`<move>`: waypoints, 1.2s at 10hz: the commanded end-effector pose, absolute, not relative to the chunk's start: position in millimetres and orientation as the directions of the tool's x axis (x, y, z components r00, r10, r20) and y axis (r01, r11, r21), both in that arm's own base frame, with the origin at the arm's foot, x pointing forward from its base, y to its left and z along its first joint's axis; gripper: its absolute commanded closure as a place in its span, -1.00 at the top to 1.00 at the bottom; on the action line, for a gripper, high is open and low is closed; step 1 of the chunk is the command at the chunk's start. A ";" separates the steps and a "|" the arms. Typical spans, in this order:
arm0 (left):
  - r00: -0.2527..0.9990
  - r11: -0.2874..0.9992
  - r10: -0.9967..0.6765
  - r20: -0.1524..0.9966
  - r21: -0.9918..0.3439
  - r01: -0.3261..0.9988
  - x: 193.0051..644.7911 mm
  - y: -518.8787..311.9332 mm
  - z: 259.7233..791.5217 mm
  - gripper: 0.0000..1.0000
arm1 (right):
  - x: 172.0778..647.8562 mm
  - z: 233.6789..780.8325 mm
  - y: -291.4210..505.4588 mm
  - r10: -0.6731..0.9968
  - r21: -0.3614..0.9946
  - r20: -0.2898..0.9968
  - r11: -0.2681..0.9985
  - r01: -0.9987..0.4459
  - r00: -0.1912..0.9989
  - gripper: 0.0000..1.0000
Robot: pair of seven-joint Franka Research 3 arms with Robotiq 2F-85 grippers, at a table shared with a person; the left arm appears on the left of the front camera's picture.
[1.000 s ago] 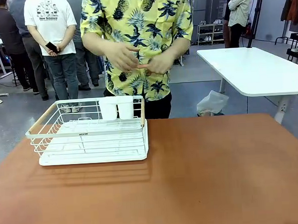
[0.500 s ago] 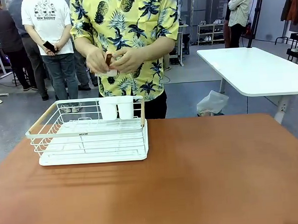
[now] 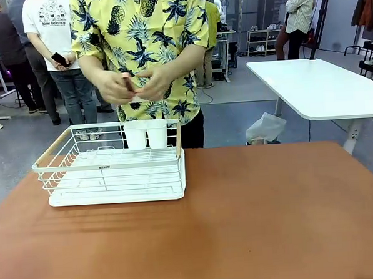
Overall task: Clean the table.
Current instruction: Pick up the Lint Roller when the human hands it over.
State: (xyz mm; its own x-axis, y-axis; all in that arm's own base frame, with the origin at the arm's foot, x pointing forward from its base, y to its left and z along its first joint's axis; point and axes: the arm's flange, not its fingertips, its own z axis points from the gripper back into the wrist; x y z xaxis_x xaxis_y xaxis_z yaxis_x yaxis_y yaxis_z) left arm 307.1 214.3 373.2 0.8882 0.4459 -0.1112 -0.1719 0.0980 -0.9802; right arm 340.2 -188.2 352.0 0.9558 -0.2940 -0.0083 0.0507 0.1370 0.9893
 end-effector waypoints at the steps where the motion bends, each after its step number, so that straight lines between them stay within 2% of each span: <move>1: 0.885 0.097 0.452 -0.109 -0.981 -0.170 305.7 216.4 373.7 1.00 | 339.5 354.1 -188.0 -0.295 0.989 -0.007 0.137 0.049 0.955 1.00; 12: 0.885 0.097 0.452 -0.109 -0.981 -0.170 305.7 216.4 373.7 1.00 | 339.5 354.1 -188.0 -0.295 0.989 -0.007 0.137 0.049 0.955 1.00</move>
State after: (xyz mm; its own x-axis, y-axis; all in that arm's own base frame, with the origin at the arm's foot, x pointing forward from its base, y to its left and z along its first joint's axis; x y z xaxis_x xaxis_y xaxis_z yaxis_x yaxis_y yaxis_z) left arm 307.1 214.3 373.2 0.8882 0.4459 -0.1112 -0.1719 0.0981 -0.9802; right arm 340.2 -188.2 352.0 0.9558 -0.2940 -0.0083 0.0507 0.1370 0.9893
